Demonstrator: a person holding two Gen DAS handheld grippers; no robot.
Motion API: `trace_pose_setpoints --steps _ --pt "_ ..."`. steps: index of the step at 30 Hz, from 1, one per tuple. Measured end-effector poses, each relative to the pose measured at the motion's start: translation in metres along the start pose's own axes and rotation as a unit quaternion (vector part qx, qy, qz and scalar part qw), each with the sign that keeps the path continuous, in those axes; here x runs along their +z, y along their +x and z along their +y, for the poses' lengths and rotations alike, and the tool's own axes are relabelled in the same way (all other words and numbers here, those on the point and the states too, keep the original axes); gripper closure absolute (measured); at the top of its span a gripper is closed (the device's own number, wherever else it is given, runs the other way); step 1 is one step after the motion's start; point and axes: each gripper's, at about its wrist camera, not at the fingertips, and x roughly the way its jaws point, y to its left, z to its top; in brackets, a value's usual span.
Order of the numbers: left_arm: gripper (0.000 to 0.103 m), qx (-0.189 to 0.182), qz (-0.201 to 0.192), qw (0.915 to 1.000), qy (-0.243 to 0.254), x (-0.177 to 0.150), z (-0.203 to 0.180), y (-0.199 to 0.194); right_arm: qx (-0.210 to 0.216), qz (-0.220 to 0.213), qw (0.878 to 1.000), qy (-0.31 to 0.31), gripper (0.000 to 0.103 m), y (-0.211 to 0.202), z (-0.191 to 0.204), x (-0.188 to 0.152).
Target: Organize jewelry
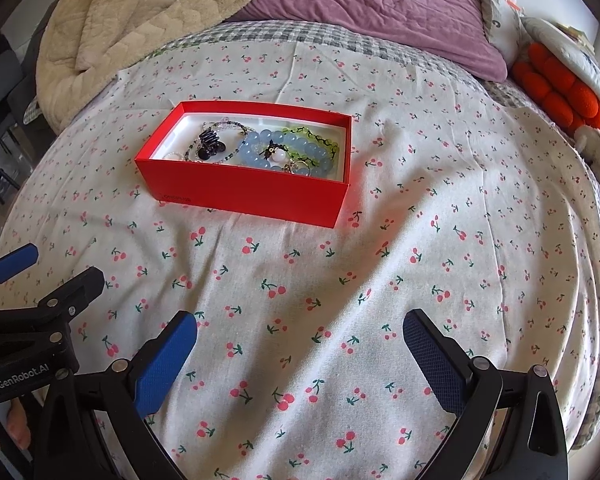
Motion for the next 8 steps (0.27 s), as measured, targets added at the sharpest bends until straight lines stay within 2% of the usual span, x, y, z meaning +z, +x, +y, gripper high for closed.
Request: trace_pose_setpoints --steps 8 --pt "0.001 0.013 0.004 0.9999 0.001 -0.0021 0.0017 0.0076 0.000 0.003 1.000 0.005 0.000 0.0061 -0.0045 -0.0021"
